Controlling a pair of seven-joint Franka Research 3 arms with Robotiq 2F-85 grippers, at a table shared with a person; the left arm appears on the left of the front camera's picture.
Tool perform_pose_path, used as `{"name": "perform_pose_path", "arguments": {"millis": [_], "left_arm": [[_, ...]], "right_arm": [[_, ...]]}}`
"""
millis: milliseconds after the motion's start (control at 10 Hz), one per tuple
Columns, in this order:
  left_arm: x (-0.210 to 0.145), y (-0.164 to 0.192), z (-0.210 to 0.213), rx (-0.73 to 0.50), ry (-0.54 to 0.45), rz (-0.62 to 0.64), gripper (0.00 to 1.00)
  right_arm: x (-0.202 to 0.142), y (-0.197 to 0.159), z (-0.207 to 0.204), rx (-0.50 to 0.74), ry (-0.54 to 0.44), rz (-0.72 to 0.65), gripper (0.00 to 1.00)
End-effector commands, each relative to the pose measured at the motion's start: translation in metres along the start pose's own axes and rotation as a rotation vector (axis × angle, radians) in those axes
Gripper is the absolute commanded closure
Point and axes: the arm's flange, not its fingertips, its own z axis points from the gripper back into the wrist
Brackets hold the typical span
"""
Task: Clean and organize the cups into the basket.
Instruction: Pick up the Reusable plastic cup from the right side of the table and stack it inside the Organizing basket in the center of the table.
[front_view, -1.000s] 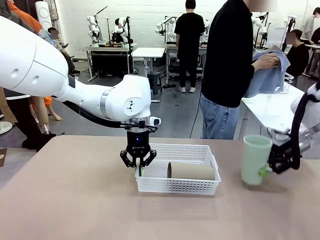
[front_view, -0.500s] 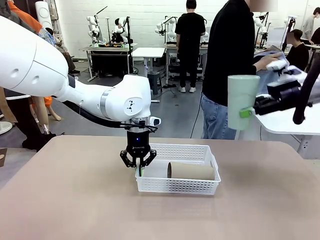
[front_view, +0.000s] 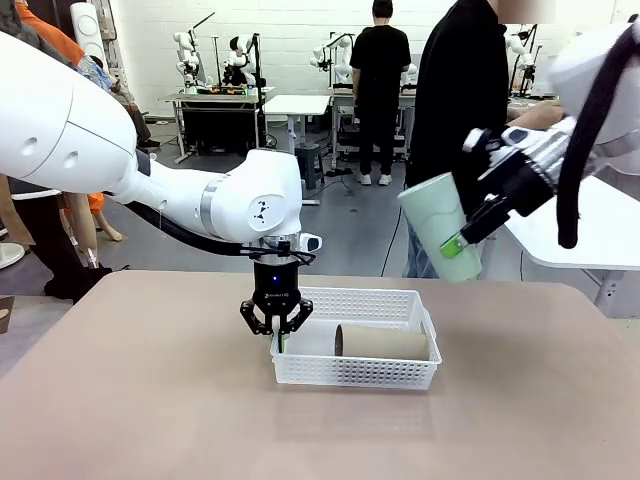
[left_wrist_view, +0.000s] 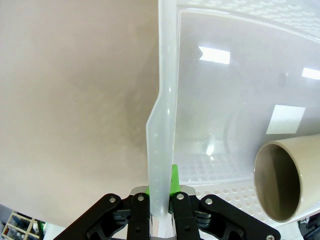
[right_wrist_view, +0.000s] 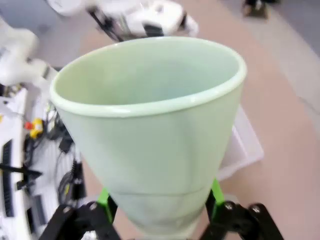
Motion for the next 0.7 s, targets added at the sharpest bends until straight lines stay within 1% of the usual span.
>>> {"name": "perform_pose_path", "arguments": {"millis": [0, 100, 200, 400, 500, 600], "left_arm": [[0.000, 0.004, 0.000, 0.004, 0.005, -0.013, 1.00], [0.000, 0.004, 0.000, 0.004, 0.005, -0.013, 1.00], [0.000, 0.004, 0.000, 0.004, 0.005, -0.013, 1.00], [0.000, 0.004, 0.000, 0.004, 0.005, -0.013, 1.00], [0.000, 0.004, 0.000, 0.004, 0.005, -0.013, 1.00], [0.000, 0.004, 0.000, 0.004, 0.005, -0.013, 1.00]], "right_arm": [[0.041, -0.012, -0.018, -0.045, 0.250, -0.056, 1.00], [0.060, -0.020, -0.029, -0.069, 0.328, -0.004, 1.00], [0.067, -0.031, -0.045, -0.047, 0.384, 0.030, 1.00], [0.068, -0.057, -0.079, -0.007, 0.513, 0.129, 1.00], [0.068, -0.067, -0.092, 0.015, 0.547, 0.183, 1.00], [0.070, -0.072, -0.103, 0.045, 0.554, 0.233, 1.00]]}}
